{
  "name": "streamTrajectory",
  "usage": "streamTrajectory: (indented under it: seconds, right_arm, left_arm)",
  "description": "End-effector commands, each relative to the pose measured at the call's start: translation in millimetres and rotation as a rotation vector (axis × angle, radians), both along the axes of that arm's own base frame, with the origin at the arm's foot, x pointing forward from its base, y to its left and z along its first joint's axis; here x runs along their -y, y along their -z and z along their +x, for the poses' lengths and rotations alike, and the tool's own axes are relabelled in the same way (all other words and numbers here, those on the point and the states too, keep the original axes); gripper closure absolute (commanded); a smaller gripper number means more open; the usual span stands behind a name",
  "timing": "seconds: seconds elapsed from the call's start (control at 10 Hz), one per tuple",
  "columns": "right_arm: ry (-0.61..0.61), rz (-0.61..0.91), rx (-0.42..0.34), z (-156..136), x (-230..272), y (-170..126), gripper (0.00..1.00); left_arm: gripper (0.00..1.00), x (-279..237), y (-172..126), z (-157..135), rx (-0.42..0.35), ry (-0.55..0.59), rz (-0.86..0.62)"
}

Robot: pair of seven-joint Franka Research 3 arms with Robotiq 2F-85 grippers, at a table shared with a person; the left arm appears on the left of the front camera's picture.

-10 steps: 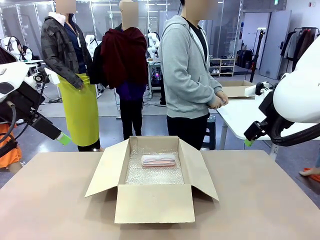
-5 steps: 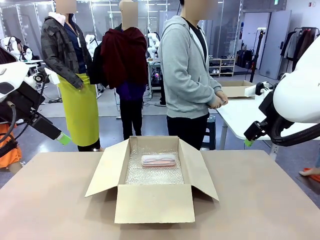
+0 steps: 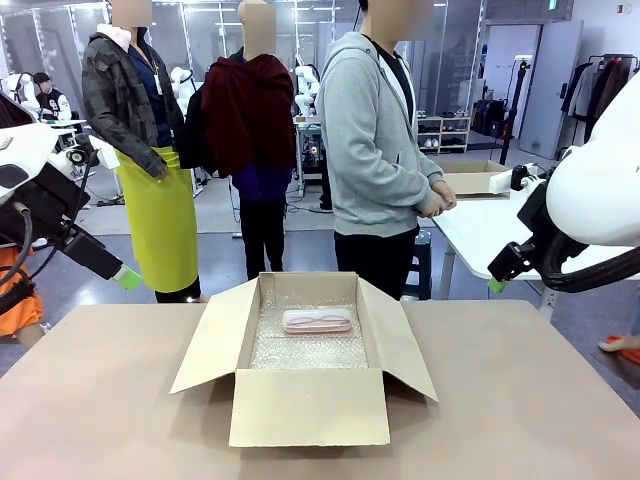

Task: Pack the glasses set securely to prepare it for shipping.
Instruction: Put the Glasses case from the right side of the table into the Package Box.

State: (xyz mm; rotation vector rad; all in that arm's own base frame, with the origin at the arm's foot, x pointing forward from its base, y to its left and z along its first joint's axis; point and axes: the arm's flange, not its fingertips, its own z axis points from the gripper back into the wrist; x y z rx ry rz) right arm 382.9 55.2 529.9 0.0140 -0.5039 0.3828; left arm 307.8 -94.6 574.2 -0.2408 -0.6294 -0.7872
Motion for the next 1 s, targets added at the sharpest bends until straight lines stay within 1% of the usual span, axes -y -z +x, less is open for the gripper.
streamTrajectory:
  seconds: [0.0,0.9]
  right_arm:
    - [-0.008,-0.005,0.002,1.7,0.6,-0.9,0.0]
    - [-0.008,-0.005,0.002,1.7,0.6,-0.9,0.0]
  left_arm:
    - [0.0,-1.3,0.3,0.5,0.017,0.011,-0.01]
    - [0.0,-1.3,0.3,0.5,0.017,0.011,-0.01]
